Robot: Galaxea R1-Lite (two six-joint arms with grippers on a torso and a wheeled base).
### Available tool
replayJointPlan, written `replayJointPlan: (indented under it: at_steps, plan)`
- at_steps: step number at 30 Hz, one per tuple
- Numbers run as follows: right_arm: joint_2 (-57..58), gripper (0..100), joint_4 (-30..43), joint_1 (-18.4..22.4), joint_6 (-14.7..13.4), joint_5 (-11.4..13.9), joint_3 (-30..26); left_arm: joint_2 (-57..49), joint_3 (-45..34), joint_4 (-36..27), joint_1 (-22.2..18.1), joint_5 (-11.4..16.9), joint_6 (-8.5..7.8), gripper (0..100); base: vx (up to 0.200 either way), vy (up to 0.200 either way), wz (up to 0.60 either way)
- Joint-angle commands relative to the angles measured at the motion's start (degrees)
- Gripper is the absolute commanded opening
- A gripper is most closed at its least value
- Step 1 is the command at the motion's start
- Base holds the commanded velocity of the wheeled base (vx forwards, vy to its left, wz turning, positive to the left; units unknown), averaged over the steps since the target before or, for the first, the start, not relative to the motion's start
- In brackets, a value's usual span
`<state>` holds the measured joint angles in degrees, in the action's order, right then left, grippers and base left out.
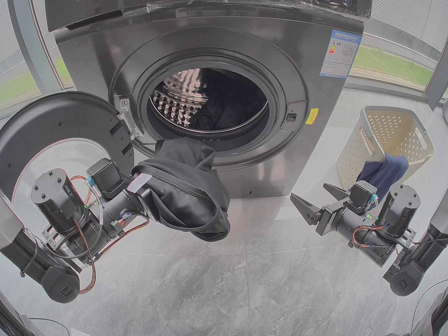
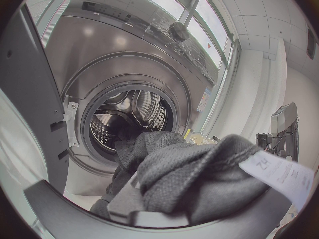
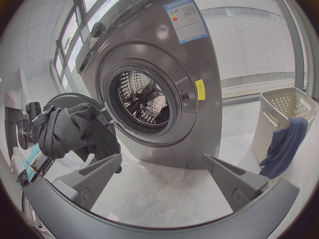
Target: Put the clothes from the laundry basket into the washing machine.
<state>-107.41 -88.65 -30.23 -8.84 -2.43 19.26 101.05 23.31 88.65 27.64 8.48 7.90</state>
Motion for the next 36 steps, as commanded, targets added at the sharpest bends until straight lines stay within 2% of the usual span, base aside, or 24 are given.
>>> replayJointPlan:
  at_steps: [1,29,36]
  plan:
    - [-0.34,100,-0.03,-0.09,-0.04,-0.04,-0.01,0.38,-0.02,0.03,-0.04,0.04,0.01,0,0.2,0.0,0.0]
    - [-0.43,100,-0.03,0.17,-0.39,-0.04,-0.1,0.82,-0.02,0.12,0.31,0.22,-0.34,0,0.007,0.0,0.0]
    - [-0.43,100,-0.03,0.0,-0.39,-0.04,-0.01,1.17,-0.19,0.03,0.58,0.13,-0.96,0,0.029,0.0,0.0]
